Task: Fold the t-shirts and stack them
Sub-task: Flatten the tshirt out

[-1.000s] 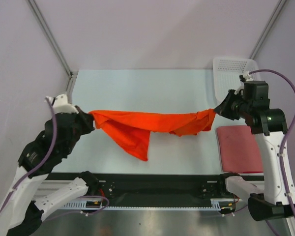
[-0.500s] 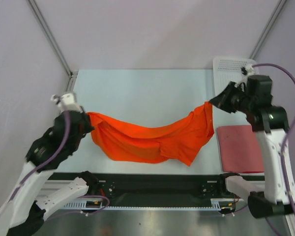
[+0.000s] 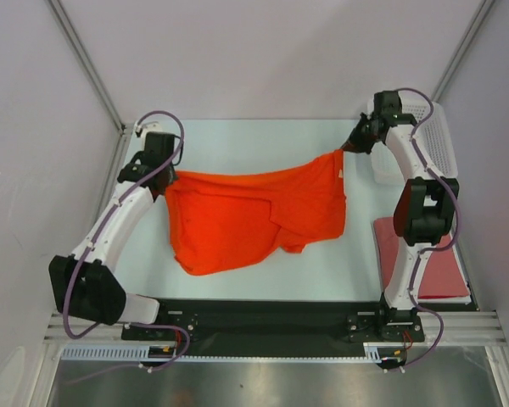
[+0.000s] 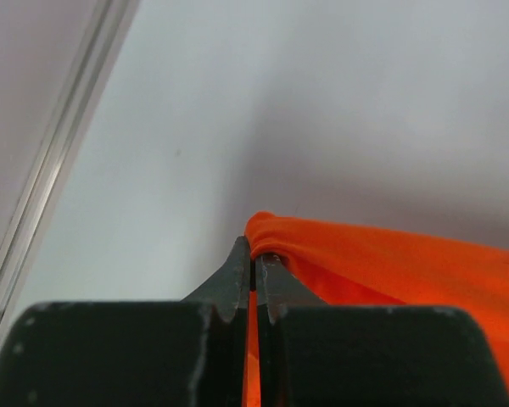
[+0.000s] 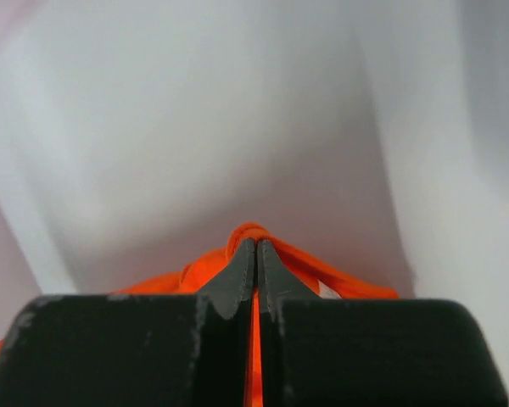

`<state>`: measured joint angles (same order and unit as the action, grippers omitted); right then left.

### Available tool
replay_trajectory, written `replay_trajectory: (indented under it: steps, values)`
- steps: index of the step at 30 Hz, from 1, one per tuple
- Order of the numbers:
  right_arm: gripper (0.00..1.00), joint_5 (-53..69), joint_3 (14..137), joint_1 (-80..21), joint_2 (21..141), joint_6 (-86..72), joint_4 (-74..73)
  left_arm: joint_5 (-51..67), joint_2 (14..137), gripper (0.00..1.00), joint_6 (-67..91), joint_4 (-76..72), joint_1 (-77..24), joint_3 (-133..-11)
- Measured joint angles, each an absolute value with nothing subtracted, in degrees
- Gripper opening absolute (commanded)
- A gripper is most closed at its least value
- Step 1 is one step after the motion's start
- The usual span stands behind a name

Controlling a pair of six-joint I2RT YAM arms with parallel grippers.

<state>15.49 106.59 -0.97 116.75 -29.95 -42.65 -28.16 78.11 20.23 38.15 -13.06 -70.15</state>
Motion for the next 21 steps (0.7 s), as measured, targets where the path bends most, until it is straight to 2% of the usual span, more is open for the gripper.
replay_trajectory:
  steps: [6,11,16,21]
  values:
    - [0.0,19.0,123.5,-0.9,126.0,-33.9,-34.4,-26.3,92.4,0.0,17.1,26.5,-9.0,-77.2]
    - [0.0,20.5,124.9,-1.8,128.9,-34.8,-31.9,-24.9,100.3,0.0,16.3,24.3,-9.0,-79.5]
    - [0.0,20.4,124.0,-2.5,126.0,-32.2,-32.9,-23.6,96.2,0.0,16.3,24.3,-9.0,-80.6]
    - [0.0,19.8,120.3,-2.5,115.2,-29.9,-34.8,-18.5,83.9,0.0,15.7,19.7,-9.0,-82.8]
